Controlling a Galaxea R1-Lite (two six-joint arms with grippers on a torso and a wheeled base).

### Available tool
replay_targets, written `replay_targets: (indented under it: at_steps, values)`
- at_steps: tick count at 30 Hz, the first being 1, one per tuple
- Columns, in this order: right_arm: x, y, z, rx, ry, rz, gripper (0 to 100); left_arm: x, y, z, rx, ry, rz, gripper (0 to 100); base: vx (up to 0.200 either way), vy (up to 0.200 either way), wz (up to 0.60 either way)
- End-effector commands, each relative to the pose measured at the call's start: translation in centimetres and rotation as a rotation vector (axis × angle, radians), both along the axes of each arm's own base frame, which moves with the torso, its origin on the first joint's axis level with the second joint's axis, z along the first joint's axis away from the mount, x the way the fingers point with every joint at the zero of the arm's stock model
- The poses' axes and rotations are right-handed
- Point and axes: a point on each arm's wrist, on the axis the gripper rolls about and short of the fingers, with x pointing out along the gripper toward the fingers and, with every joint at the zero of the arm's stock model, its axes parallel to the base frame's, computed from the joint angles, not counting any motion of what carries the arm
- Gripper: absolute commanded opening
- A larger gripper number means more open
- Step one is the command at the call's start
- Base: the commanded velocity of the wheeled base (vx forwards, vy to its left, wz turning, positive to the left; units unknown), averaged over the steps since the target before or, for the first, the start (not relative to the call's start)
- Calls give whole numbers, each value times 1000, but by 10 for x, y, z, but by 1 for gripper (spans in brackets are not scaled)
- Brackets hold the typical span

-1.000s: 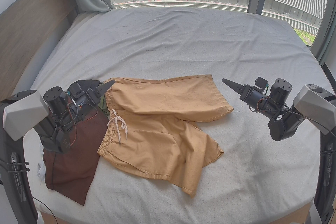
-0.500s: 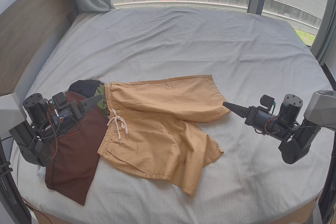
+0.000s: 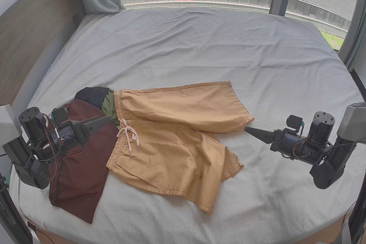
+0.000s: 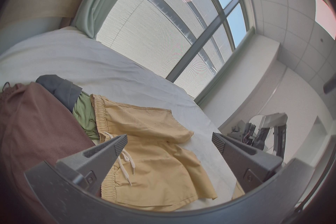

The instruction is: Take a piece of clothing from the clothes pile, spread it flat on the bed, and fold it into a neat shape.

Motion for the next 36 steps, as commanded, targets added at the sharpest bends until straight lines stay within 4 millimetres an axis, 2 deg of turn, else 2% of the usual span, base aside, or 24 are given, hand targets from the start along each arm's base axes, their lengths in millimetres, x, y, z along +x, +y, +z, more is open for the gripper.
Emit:
replay_targets:
  at_steps: [1, 4, 12, 18, 36]
  values:
    - [-2, -2, -9, -10, 34, -4, 100, -6, 0, -8, 53, -11, -17, 100, 0, 0, 0]
    - [-2, -2, -18, -17, 67, -4, 100, -9, 3, -12, 98, -42, -73, 100, 0, 0, 0]
    - [-9, -1, -25, -28, 104, 5, 100, -14, 3, -15, 110, -40, -96, 100, 0, 0, 0]
    - [-11, 0, -46, -45, 184, 11, 100, -16, 1, -17, 109, -34, -120, 100, 0, 0, 0]
    - [-21, 0, -63, -60, 270, 14, 100, -16, 1, -17, 107, -33, -120, 100, 0, 0, 0]
